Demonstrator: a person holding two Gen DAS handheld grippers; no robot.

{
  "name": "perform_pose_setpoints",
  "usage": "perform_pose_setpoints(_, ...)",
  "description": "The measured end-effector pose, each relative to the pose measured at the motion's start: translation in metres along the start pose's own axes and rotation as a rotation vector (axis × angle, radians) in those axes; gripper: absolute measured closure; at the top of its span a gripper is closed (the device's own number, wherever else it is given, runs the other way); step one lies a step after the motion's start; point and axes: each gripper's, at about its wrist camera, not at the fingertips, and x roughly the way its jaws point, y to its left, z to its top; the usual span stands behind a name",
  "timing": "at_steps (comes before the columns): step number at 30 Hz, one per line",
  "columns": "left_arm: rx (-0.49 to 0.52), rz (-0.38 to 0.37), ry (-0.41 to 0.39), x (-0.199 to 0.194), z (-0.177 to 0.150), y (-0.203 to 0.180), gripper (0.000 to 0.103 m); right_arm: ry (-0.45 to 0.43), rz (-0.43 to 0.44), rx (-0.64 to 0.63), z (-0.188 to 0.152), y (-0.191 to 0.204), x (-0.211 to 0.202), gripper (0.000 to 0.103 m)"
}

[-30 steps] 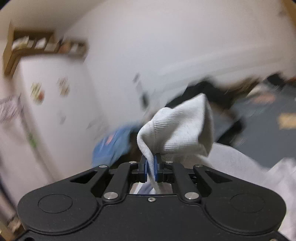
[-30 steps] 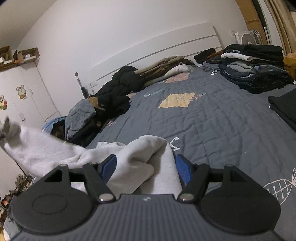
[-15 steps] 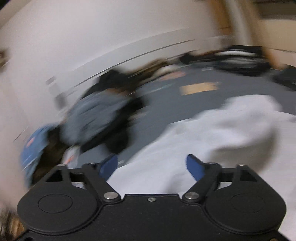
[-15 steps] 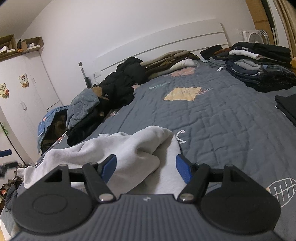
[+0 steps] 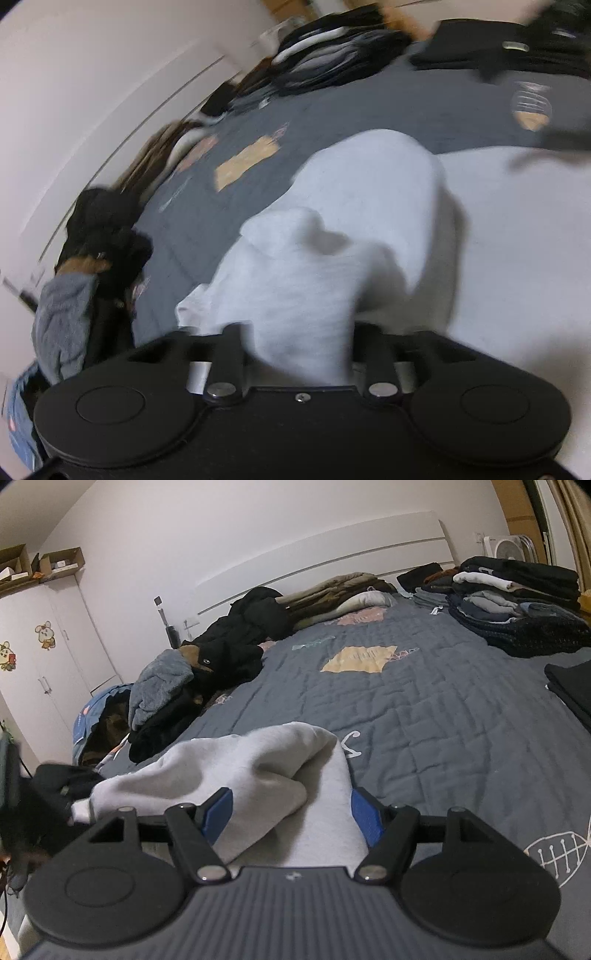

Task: Fold clothes

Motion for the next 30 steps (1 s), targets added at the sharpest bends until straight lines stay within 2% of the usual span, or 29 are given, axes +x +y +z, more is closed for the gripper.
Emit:
perform_pose_setpoints(3, -0.035, 0.067, -0.028, 0.003, 0.015, 0.036, 0.089, -0.006, -0.002, 0.014, -0.001, -0.005, -0.002, 0.033)
perform_pose_setpoints(7, -0.059, 0.251, -0.102, 0.008, 0.055, 0.086, 0.092, -0.016, -0.008, 0.025, -0.001, -0.008, -0.003, 0.033)
perform_pose_setpoints(11, -0.091, 0.418, -0.167, 0.014, 0.109, 0.129, 0.092, -0.014, -0.006, 0.025, -0.001, -0.008, -0.002, 0.033)
perform_pose_setpoints(15, -0.106, 0.546, -0.182, 0.037, 0.149, 0.152, 0.092, -0.019, -0.014, 0.038, -0.001, -0.013, 0.001, 0.033)
perform_pose_setpoints(17, -0.129, 0.568, -0.166, 0.047, 0.162, 0.158, 0.092, -0.018, -0.023, 0.041, 0.0, -0.016, 0.004, 0.033)
perform_pose_setpoints(18, -0.146, 0.559, -0.148, 0.051, 0.165, 0.16, 0.091, -0.014, -0.027, 0.043, -0.001, -0.018, 0.005, 0.033)
perform_pose_setpoints(21, -0.207, 0.459, -0.063, 0.064, 0.162, 0.158, 0.074, 0.006, -0.055, 0.047, -0.002, -0.024, 0.01, 0.033)
perform_pose_setpoints(23, -0.202, 0.383, -0.006, 0.068, 0.148, 0.147, 0.043, 0.025, -0.069, 0.038, -0.005, -0.026, 0.013, 0.033)
perform_pose_setpoints(27, -0.188, 0.286, 0.007, 0.046, 0.108, 0.114, 0.04, 0.105, -0.075, 0.073, -0.012, -0.035, 0.028, 0.033)
perform_pose_setpoints(30, -0.288, 0.193, -0.032, 0.005, 0.076, 0.099, 0.04, 0.164, -0.08, 0.098, -0.018, -0.041, 0.039, 0.033)
